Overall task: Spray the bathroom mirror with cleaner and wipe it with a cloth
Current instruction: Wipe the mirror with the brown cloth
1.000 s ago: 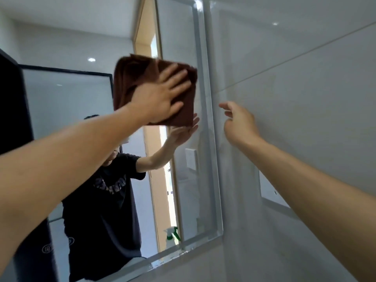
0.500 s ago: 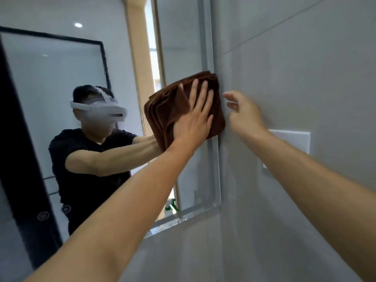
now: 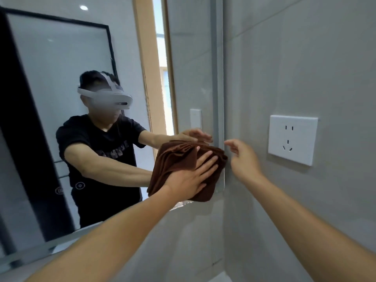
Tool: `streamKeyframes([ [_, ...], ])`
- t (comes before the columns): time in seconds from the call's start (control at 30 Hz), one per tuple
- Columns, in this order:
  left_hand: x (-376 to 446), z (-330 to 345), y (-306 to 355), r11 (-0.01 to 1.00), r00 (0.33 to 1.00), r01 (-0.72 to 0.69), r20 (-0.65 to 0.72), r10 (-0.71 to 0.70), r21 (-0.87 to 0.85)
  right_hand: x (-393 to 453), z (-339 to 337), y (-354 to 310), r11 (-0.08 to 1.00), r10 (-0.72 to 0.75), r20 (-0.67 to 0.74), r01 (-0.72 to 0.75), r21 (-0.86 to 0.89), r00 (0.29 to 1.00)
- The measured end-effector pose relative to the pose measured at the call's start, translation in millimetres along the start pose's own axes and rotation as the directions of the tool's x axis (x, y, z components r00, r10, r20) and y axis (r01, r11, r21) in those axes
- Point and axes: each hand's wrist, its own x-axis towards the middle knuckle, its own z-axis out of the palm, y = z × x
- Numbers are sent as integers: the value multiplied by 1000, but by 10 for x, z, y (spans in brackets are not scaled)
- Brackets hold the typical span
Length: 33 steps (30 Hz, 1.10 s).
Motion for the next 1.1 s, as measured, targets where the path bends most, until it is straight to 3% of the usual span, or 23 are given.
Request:
streamKeyframes([
  [0.13,13,-277,-553,997,997,-72,-1,72,-21,-42,-83,52,1000,-7,-2,7,6,1000],
  [0.33,400,-747,-1355,966,964,234,-154,-216,112,1,-221,-3,999,-27,-21,27,24,999],
  [0.5,608,-620,-986,872,834,489,-279,-476,-25,-39,-105,152,997,-13,-38,16,71,999],
  [0.6,692,-415,-562,829,781,547,-287,-554,-114,-85,-6,276,996,4,-59,2,94,998],
  [0.87,607,168,489,887,865,453,-195,-462,-92,-338,164,521,992,-10,-110,24,128,994],
  [1.1,131,289,754,947,944,319,-100,-314,43,-514,276,562,987,65,-170,-38,159,983],
])
